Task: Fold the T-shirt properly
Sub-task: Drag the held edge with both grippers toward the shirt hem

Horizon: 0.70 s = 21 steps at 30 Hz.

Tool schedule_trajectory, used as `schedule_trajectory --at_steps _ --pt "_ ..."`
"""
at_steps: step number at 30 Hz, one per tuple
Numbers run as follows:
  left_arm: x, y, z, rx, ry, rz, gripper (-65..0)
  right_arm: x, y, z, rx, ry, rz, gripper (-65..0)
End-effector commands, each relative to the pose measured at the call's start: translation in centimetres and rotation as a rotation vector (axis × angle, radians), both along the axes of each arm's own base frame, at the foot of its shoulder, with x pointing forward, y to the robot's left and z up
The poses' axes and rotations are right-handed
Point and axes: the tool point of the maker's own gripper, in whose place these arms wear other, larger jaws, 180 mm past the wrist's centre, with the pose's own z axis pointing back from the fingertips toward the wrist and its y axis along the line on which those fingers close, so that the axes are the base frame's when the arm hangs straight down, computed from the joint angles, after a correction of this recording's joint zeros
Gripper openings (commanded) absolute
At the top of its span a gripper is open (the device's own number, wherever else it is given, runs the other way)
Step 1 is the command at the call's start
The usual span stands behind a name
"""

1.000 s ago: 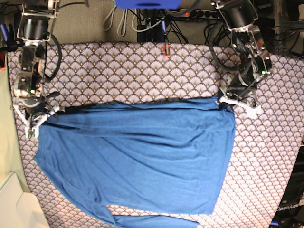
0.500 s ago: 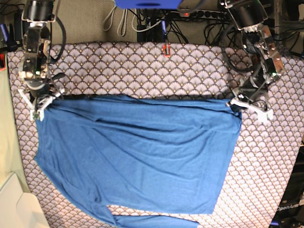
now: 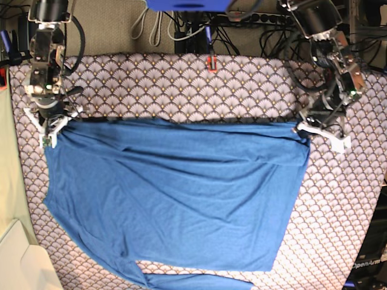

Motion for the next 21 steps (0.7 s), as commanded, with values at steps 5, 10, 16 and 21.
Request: schedule_trajectory --at_steps 5,10,16,21 --pt "2.2 0.5 3.9 0.045 -0.119 -0.006 -64.6 2.2 -0.1 3.8 -0.035 -0.117 0.027 -65.0" --pt "3.9 0.5 5.6 0.043 -0.165 0.000 -64.6 3.2 0.0 4.7 -0.035 -0.142 0.027 -65.0" --pt "5.6 0.4 7.3 0.043 -0.213 0.001 -64.6 4.5 -0.2 5.8 -0.039 -0.175 0.025 -65.0" --pt "6.9 0.3 7.6 0.025 -0.221 0.004 -64.6 5.9 -1.0 6.2 -0.045 -0.183 0.015 -65.0"
